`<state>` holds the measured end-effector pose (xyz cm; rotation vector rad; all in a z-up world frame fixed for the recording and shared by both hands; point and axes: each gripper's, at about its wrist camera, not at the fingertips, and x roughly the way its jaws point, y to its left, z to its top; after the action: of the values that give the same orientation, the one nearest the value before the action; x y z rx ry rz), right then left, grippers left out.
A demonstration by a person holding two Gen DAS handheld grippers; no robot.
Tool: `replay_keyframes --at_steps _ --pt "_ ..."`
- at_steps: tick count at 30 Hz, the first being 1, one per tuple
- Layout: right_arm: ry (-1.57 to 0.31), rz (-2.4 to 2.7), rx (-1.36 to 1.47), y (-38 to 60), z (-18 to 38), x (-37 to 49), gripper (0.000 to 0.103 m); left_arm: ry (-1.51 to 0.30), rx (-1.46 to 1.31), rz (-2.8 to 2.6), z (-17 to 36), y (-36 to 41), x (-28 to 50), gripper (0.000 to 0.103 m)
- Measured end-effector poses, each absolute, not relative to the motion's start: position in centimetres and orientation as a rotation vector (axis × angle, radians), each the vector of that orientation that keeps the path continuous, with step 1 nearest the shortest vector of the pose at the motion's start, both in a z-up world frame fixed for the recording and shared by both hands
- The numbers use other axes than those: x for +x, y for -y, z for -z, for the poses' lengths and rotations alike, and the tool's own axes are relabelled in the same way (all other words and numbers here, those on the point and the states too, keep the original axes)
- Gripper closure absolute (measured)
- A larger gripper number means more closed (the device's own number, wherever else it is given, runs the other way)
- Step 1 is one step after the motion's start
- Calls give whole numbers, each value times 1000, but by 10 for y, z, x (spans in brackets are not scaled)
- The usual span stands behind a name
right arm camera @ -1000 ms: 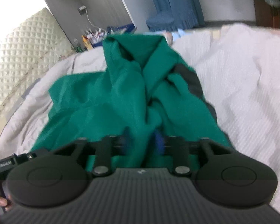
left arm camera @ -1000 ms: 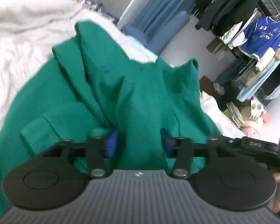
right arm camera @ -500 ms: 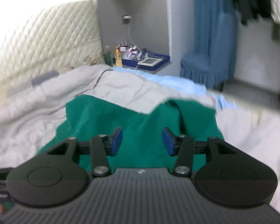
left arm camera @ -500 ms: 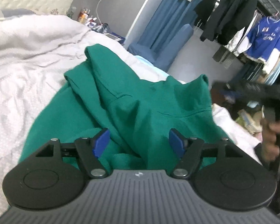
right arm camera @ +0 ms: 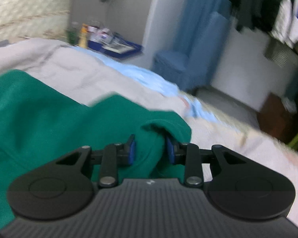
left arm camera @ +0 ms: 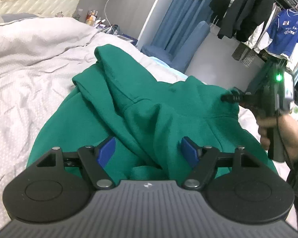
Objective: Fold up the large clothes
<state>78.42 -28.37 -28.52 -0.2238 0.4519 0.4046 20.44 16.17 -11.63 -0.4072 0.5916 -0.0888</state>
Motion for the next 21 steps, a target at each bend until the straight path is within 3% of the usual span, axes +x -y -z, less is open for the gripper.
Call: replay_keyframes --at_steps 8,14,21 --pt "-592 -412 -34 308 332 809 70 -615 -400 87 125 -161 210 22" --pt "-529 -488 87 338 312 775 68 -613 -423 81 128 -164 213 21" --pt "-603 -502 101 389 296 688 67 -610 -425 85 125 -164 211 21"
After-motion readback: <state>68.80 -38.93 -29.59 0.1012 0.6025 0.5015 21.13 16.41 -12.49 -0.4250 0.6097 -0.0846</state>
